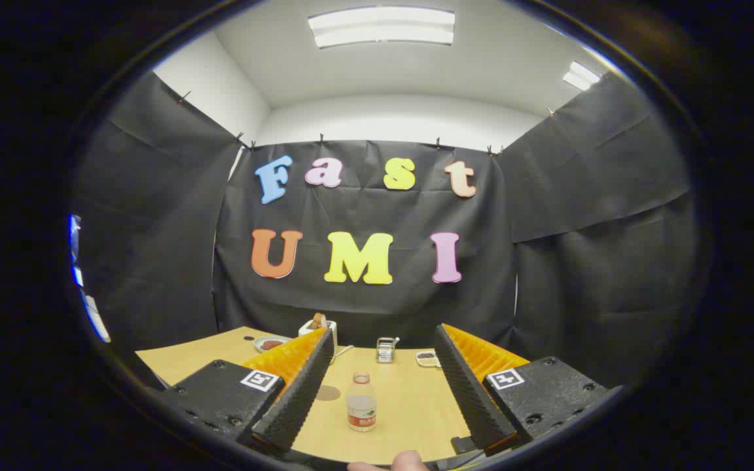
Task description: Take the bottle from table, then pour the juice into the cup, finally place the bottle on the coaster
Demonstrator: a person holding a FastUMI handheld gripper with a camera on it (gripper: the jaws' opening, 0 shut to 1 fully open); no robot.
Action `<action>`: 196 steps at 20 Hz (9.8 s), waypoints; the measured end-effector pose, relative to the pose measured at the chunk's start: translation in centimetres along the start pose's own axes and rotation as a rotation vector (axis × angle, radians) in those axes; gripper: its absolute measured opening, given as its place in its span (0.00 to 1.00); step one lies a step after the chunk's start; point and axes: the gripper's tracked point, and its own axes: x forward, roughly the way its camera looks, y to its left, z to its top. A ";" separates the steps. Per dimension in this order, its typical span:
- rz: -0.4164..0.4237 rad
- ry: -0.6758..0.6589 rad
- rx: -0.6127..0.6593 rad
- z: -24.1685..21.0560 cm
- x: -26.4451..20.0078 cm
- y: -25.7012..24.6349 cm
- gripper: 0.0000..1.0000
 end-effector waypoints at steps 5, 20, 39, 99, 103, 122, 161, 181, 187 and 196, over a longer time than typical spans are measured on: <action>0.017 0.018 -0.010 -0.6 0.3 1.1 0.99; 0.006 0.015 0.003 -1.1 0.9 1.0 1.00; 0.033 0.089 -0.010 -13.5 4.3 3.4 1.00; 0.099 0.145 -0.862 -24.4 19.8 12.5 0.76; 0.121 0.090 -1.052 -24.7 19.7 14.0 0.76; 0.194 -0.021 -1.483 -27.0 20.5 17.8 0.76; 0.207 -0.117 -1.766 -24.7 20.7 19.0 0.75; 0.218 -0.153 -1.844 -23.3 21.3 19.5 0.75; 0.209 -0.180 -1.871 -22.1 21.5 19.9 0.75; 0.208 -0.209 -1.910 -20.5 21.1 20.3 0.75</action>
